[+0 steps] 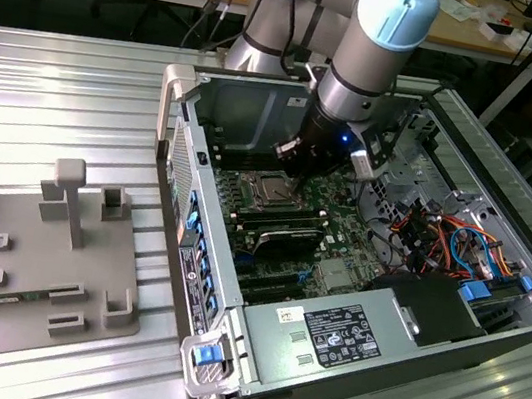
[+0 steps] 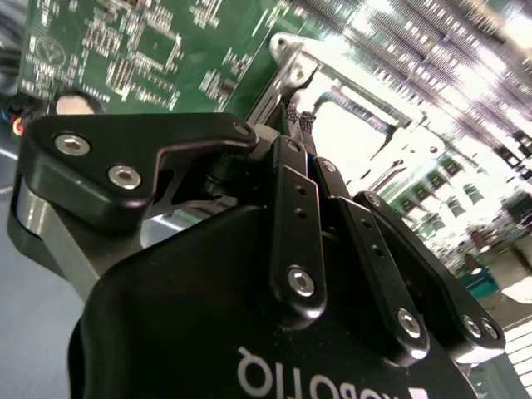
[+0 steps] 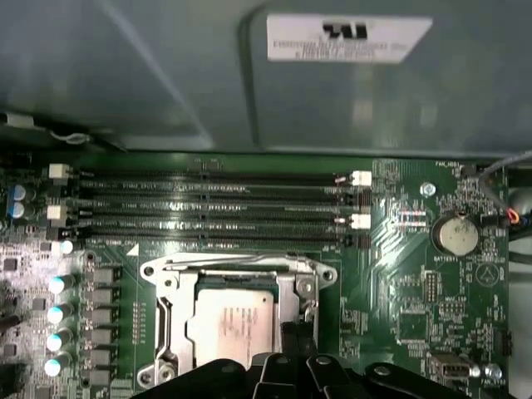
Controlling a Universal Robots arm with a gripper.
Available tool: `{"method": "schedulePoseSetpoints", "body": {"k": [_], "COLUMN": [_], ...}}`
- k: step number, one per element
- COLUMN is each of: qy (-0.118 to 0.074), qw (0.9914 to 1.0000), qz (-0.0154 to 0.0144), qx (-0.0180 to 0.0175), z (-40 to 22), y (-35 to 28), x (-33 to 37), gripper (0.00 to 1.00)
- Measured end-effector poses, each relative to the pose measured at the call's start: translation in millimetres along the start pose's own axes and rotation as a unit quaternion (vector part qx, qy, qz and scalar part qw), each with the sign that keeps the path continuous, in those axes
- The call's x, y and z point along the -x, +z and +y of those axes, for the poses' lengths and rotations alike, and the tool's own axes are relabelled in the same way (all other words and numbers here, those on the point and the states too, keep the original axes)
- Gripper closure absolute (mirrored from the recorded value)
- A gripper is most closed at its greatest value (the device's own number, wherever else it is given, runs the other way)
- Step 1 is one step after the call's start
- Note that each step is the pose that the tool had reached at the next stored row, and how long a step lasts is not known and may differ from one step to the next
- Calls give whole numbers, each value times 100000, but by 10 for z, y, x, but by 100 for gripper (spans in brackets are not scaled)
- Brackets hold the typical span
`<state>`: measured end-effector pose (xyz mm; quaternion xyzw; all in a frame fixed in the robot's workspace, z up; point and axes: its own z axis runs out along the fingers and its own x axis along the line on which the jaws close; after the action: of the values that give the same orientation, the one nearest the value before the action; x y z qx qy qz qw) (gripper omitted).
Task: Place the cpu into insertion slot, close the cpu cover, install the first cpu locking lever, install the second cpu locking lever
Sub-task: 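Install the second cpu locking lever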
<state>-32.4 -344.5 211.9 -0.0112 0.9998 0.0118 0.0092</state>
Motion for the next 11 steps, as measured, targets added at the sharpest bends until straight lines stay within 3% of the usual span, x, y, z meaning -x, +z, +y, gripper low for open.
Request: {"method": "schedulePoseSetpoints", "body": {"k": [8, 11], "qy": [5, -6], "qw": [100000, 99999], "qz": [43, 37], "qx": [-278, -348], "z": [-17, -15], "y": [-11, -74], "x": [42, 44], "gripper": [89, 89]}}
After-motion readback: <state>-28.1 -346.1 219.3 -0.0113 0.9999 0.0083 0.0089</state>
